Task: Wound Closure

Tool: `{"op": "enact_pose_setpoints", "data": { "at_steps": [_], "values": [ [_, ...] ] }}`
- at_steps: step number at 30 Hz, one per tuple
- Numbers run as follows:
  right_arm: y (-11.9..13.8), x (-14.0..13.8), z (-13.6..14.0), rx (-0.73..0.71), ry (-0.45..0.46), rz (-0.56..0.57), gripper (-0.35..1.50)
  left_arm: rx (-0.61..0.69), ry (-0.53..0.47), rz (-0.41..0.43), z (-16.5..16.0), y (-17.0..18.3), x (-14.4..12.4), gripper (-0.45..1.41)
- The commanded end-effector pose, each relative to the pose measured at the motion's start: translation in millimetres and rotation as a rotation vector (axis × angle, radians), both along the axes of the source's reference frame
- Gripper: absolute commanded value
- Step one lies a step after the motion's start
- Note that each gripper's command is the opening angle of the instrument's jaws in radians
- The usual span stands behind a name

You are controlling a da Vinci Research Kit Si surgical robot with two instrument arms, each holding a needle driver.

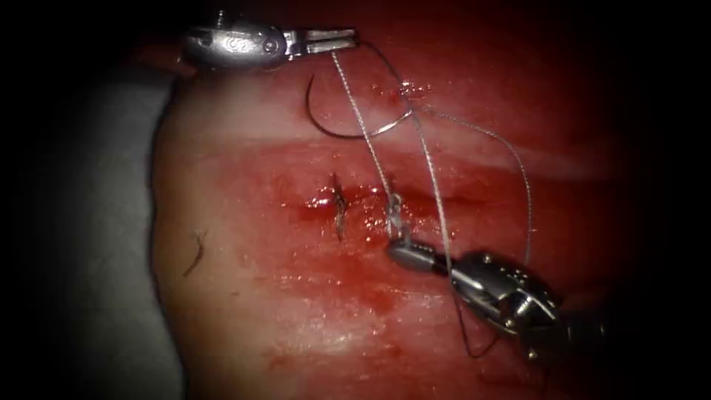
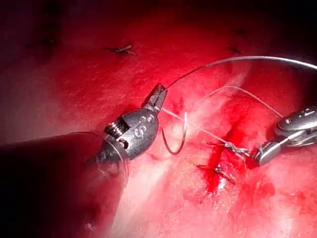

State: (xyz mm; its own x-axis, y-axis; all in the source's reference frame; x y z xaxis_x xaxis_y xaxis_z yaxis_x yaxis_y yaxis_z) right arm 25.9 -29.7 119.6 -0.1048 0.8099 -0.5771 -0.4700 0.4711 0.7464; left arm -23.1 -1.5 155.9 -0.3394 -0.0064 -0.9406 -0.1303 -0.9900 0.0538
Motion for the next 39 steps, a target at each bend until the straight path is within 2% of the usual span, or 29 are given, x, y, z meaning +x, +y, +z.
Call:
{"op": "enact_pose_setpoints", "data": {
  "at_steps": [1, 9, 21, 30, 34, 39],
  "values": [
    [-1.2, 0.5, 0.6, -0.004, 0.000, -0.012, -0.35, -0.011, 0.006, -0.003, 0.8, -0.3, -0.7, -0.45],
    [-1.7, 0.8, 0.3, -0.030, 0.016, -0.037, -0.35, -0.101, 0.131, -0.082, 3.1, 3.3, -2.3, -0.45],
    [-3.0, 1.2, -1.0, -0.071, 0.016, -0.063, -0.35, -0.192, 0.265, -0.129, 5.2, 8.1, -0.5, -0.45],
    [-3.4, 0.9, -0.4, -0.074, -0.029, -0.079, -0.35, -0.238, 0.302, -0.142, 7.1, 9.5, -1.2, -0.45],
    [-4.7, 0.7, 0.3, -0.081, -0.050, -0.113, -0.35, -0.257, 0.315, -0.144, 8.9, 9.3, -1.7, -0.45],
    [-6.6, 0.1, 1.2, -0.142, -0.037, -0.169, -0.35, -0.277, 0.318, -0.136, 9.6, 8.8, -2.7, -0.45]
  ]
}}
